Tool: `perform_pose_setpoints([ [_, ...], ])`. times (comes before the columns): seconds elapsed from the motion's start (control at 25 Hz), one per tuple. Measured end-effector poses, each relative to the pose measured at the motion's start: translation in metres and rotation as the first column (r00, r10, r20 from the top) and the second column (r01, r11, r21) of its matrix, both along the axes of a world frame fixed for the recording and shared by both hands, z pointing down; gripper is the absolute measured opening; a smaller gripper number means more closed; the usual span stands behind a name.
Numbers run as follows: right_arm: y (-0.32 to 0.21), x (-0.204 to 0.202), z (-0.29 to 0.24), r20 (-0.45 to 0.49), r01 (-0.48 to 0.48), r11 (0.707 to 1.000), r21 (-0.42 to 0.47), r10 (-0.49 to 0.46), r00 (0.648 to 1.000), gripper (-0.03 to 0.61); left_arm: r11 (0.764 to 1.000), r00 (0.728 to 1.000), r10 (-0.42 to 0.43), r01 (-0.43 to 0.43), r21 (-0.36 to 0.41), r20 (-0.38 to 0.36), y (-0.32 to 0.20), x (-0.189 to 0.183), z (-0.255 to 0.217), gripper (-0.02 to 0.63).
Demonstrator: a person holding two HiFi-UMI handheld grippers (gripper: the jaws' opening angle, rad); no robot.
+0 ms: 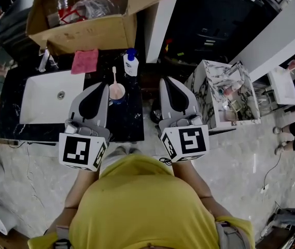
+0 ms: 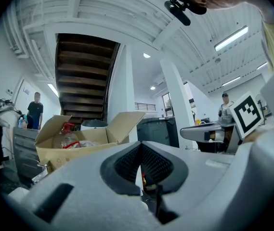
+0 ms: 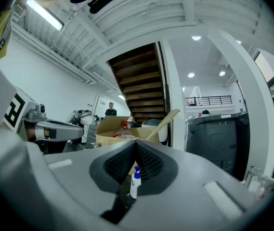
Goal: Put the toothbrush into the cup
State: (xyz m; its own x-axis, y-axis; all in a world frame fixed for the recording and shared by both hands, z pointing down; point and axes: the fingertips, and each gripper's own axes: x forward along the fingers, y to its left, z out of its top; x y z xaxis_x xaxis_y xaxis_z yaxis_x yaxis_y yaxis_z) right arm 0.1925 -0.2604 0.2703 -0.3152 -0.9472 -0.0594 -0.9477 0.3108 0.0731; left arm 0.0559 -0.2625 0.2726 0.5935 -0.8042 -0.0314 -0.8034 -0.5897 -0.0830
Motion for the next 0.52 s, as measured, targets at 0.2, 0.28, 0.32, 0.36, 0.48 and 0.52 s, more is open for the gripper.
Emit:
perform_pose_setpoints([
  [0.2, 0.006, 0.009, 0.006, 0.010, 0.011, 1.000, -0.008, -0.011, 1.000, 0.012, 1.000, 1.000, -0.005, 0.005, -0.006, 0.002, 0.007, 0.009, 0.006, 0.003],
  [0.28, 0.008, 0.011, 0.005, 0.010, 0.014, 1.000, -0.006, -0.013, 1.000, 0.012, 1.000, 1.000, -0.002, 0.002, -0.008, 0.006, 0.010, 0.011, 0.008, 0.003],
  [0.32, 0.010, 0.011, 0.005, 0.010, 0.014, 1.000, -0.005, -0.014, 1.000, 0.012, 1.000, 1.000, -0.001, 0.001, -0.008, 0.009, 0.012, 0.011, 0.008, 0.003],
  [0.36, 0.011, 0.013, 0.005, 0.010, 0.014, 1.000, -0.004, -0.014, 1.000, 0.012, 1.000, 1.000, 0.000, 0.000, -0.007, 0.012, 0.013, 0.012, 0.009, 0.003],
  [0.48, 0.014, 0.019, 0.006, 0.015, 0.007, 1.000, -0.003, -0.007, 1.000, 0.012, 1.000, 1.000, 0.006, -0.006, -0.007, 0.019, 0.016, 0.016, 0.011, 0.003],
  [0.52, 0.014, 0.021, 0.006, 0.017, 0.004, 1.000, -0.003, -0.004, 1.000, 0.012, 1.000, 1.000, 0.008, -0.008, -0.007, 0.020, 0.017, 0.017, 0.012, 0.003],
])
